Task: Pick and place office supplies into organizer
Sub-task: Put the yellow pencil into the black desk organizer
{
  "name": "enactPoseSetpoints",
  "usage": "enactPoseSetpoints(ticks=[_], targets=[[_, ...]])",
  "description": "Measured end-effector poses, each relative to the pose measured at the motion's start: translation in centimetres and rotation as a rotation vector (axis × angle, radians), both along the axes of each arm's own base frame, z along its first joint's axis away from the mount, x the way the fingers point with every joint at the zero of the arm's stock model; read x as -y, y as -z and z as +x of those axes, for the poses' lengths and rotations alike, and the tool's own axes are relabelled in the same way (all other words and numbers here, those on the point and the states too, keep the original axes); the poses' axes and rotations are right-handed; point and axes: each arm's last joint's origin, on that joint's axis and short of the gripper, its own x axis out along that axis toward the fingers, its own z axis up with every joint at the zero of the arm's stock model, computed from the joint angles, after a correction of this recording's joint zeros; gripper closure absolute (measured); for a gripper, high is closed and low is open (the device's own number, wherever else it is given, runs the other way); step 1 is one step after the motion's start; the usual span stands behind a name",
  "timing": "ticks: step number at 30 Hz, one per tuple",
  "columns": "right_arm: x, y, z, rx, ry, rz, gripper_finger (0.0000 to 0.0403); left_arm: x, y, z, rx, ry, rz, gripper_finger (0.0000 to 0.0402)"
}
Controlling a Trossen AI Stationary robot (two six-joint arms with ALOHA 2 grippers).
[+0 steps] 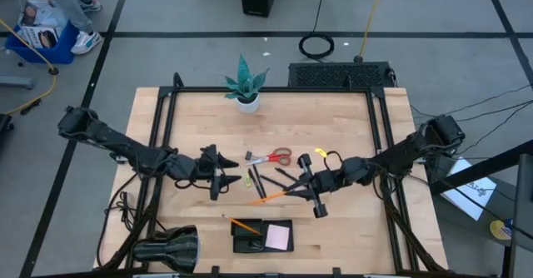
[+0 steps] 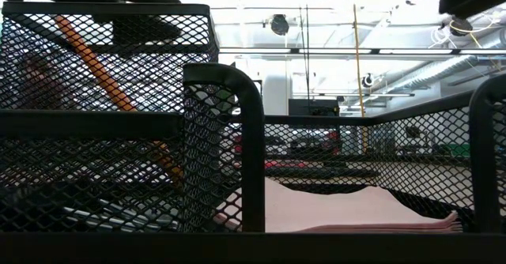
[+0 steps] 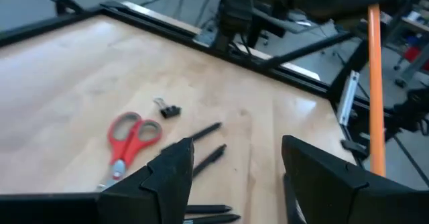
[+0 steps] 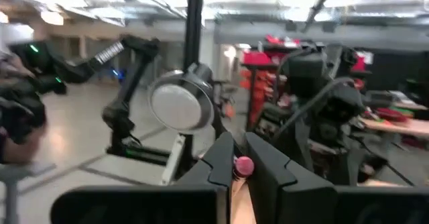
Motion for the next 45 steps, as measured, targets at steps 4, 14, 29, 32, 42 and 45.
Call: enactPoseSetpoints(ticks=[4, 14, 29, 32, 42, 45], targets=[[-0.8, -0.7, 0.5, -0.068, 0.006, -0.033, 0.0385, -0.4, -0.9, -0.5, 0.037, -0.012, 0.029, 0.0169], [-3.1, -3.0, 1.5, -0.149, -0.049, -0.068, 0.0385, -1.0, -2.5, -1.7, 0.109, -0.019, 0.099, 0.0169], [-3.6, -2.2, 1.5, -0.285, -0.075, -0.037, 0.0385, -1.0, -2.3, -1.8, 0.081, -0.012, 0.109, 0.0169], [-3.8, -2.0, 1.7, -0.292, -0.119, -0.041, 0.0385, -1.0, -2.2, -1.9, 0.071, -0.012, 0.112, 0.0169], [-5.6, -2.7, 5.5, -0.433, -0.118, -0.131, 0.0385, -1.0, -2.2, -1.9, 0.072, -0.016, 0.11, 0.0169], [-6.0, -3.0, 6.5, -0.46, -0.117, -0.147, 0.0385, -1.0, -2.2, -1.9, 0.071, -0.009, 0.109, 0.0169]])
